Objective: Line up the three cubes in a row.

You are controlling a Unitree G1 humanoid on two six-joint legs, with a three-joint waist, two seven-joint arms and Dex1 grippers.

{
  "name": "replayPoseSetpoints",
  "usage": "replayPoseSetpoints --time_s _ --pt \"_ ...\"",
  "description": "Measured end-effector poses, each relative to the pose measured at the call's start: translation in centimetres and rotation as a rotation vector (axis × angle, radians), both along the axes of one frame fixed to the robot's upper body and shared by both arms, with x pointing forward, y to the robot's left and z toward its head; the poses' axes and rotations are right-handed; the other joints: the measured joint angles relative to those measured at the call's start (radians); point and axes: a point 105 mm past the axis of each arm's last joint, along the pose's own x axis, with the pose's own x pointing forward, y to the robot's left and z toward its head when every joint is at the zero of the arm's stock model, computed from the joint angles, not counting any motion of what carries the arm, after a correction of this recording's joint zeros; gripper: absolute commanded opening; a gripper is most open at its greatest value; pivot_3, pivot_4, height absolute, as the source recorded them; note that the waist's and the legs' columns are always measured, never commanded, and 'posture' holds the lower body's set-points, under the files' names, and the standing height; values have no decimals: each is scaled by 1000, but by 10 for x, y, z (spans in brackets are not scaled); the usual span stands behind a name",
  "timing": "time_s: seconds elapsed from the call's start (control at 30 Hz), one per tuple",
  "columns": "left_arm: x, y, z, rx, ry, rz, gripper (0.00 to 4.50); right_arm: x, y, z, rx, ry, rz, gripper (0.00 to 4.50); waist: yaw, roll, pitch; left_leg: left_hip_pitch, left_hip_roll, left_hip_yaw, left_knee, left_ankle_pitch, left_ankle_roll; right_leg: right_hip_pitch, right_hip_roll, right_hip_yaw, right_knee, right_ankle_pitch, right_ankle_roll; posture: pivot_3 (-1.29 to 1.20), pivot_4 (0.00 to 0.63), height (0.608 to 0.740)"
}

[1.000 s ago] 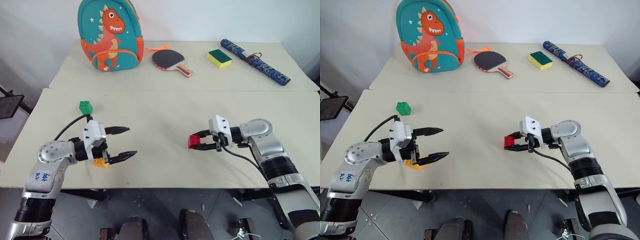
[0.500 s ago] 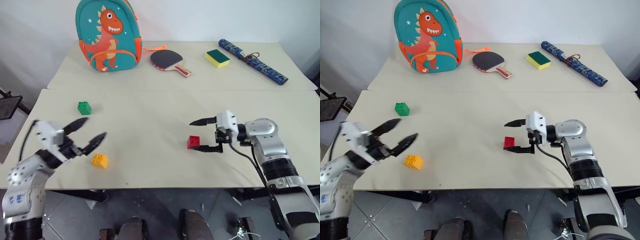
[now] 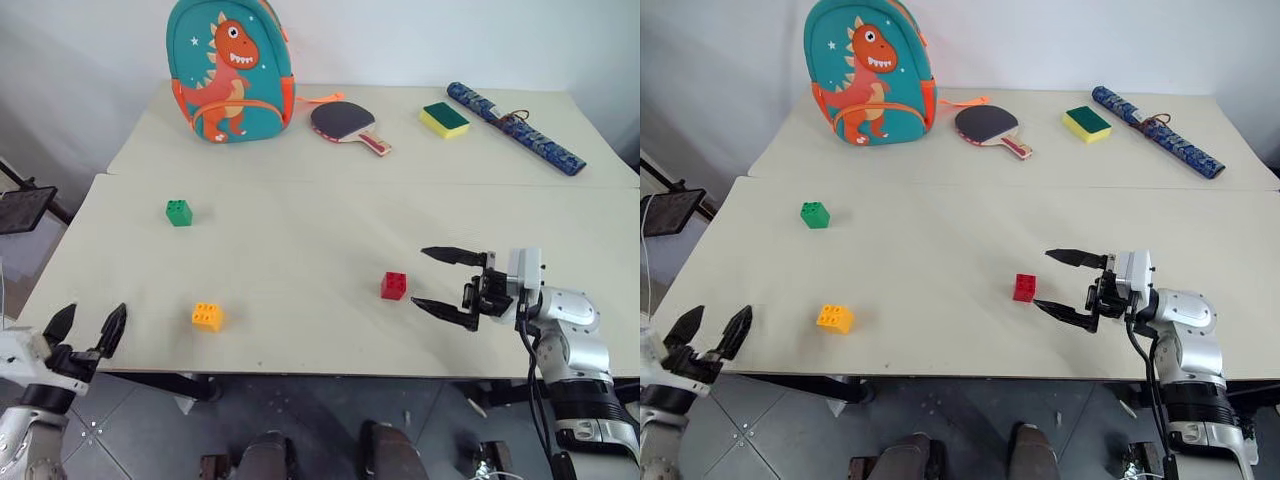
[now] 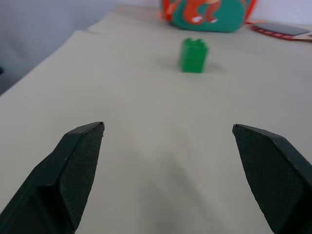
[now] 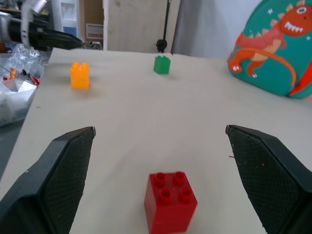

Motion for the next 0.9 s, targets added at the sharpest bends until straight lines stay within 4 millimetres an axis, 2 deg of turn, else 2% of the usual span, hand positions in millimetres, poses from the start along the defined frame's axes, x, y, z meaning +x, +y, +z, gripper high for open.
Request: replayPoseSetpoints --time_s 0.07,0.13,0.23,0.33,0.47,0.53,0.63,0.73,0.8,0.83,0.9 --pt "28 -10 13 14 -26 6 4500 -3 3 3 2 -13 20 4492 9 0 0 -1 0 -1 2 0 0 0 1 -2 1 1 -1 0 150 740" --pt "60 -24 39 9 -86 16 4500 -6 9 6 3 -21 44 4492 16 -1 0 -1 1 0 4 0 0 0 2 -3 1 2 -2 0 150 740" --pt "91 -37 61 7 -97 57 4500 -8 16 8 4 -21 65 4492 11 -1 -1 0 2 5 3 -1 0 -1 1 -6 1 3 -1 0 150 740" --pt "120 -41 58 -17 -22 117 4500 -7 20 8 10 -9 71 4492 1 -1 -1 0 3 7 3 -2 0 -3 1 -9 2 3 -2 0 150 740" --pt "149 -33 41 -5 103 227 4500 -7 23 10 16 -6 69 4492 0 -2 0 0 3 9 3 -2 0 -4 2 -11 1 3 -2 0 150 740" --pt "164 -34 44 -30 109 230 4500 -8 25 11 18 -13 69 4492 3 -2 0 -1 3 9 4 -2 0 -3 2 -11 1 4 -2 0 150 740" --pt "178 -38 51 -15 102 192 4500 -10 29 15 22 -32 71 4492 3 -3 0 -1 3 10 3 -2 0 -3 1 -14 0 5 -2 0 150 740" --pt "183 -28 44 -13 127 197 4500 -12 28 14 27 -29 52 4492 0 -3 0 -1 4 10 2 -2 0 -4 1 -17 0 5 -2 0 150 740" --pt "187 -29 39 -24 146 179 4500 -12 27 11 32 -17 37 4492 0 -3 0 -1 4 10 2 -2 0 -4 1 -18 0 5 -2 0 150 740" --pt "190 -30 36 -24 156 167 4093 -13 27 11 33 -14 33 4500 0 -3 0 -1 4 10 3 -2 0 -4 1 -18 0 5 -2 0 150 740" --pt "194 -32 35 -13 164 160 3597 -14 28 12 34 -17 29 4500 0 -3 0 -1 4 10 3 -2 0 -4 1 -18 0 5 -2 0 150 740"
